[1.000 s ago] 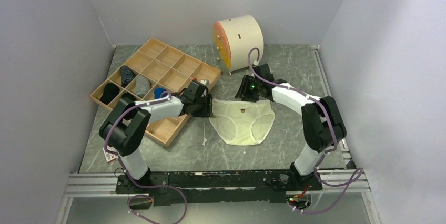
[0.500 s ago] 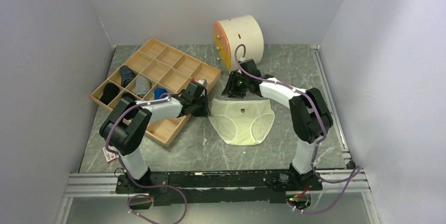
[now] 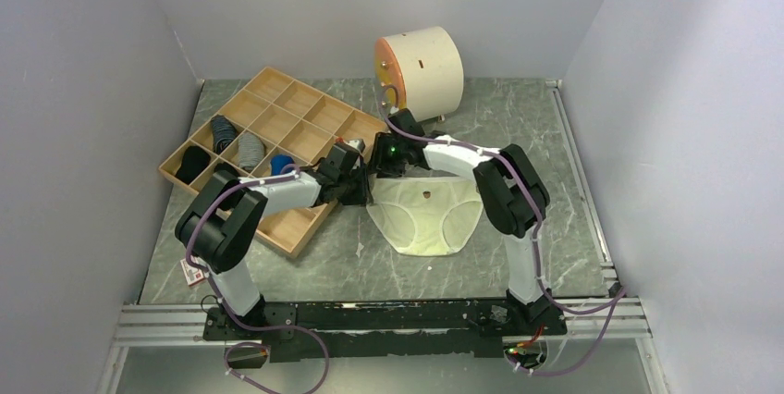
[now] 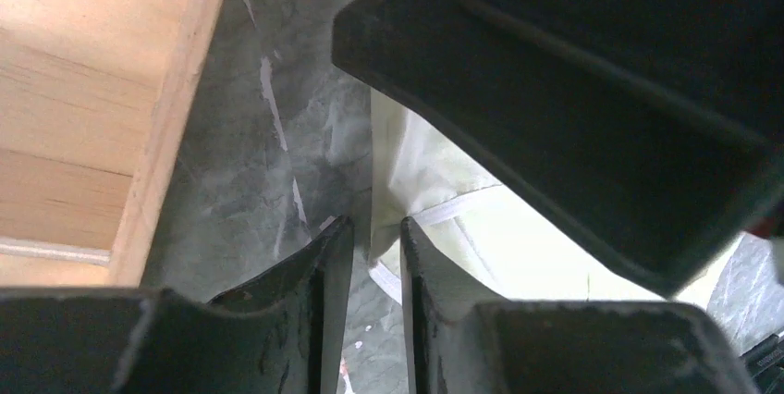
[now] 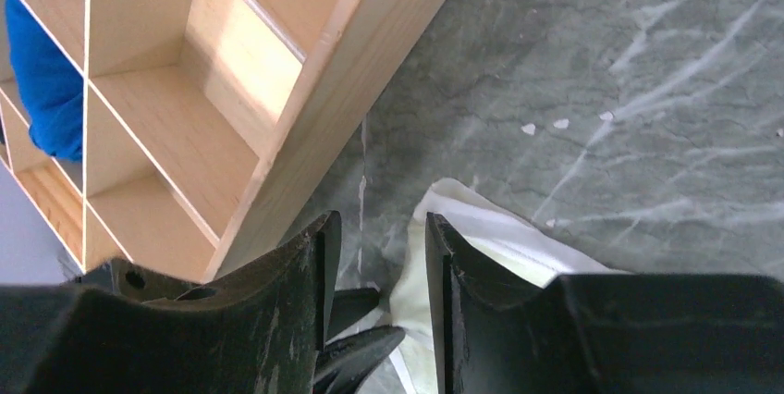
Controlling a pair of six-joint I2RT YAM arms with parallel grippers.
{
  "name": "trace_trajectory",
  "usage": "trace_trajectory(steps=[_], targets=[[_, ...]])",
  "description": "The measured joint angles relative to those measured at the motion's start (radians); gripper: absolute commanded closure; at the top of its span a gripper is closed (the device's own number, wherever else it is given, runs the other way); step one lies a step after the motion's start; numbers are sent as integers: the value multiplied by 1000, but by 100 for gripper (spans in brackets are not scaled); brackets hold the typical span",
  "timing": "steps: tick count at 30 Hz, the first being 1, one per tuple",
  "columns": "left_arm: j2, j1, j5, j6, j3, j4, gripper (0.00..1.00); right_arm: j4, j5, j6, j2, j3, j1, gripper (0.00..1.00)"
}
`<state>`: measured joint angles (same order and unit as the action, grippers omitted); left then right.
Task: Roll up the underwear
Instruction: Fold the underwear at the center of the board.
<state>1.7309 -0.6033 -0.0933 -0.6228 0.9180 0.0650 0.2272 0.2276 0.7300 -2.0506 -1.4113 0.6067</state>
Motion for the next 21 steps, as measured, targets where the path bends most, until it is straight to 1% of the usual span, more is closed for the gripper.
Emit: trace_trajectory(steps=[5,10,14,21], targets=[[0,0,6,1,0,5,75,24,-29,0,-46,-50,14,60],[0,0,12,1,0,8,76,69,-81,-5,-76,-86,32,62],[0,0,13,2,0,8,78,113,-138,-21,-77,-110,48,62],[0,0,13,1,0,11,77,183,-228,-51,-106,-172,78,64]])
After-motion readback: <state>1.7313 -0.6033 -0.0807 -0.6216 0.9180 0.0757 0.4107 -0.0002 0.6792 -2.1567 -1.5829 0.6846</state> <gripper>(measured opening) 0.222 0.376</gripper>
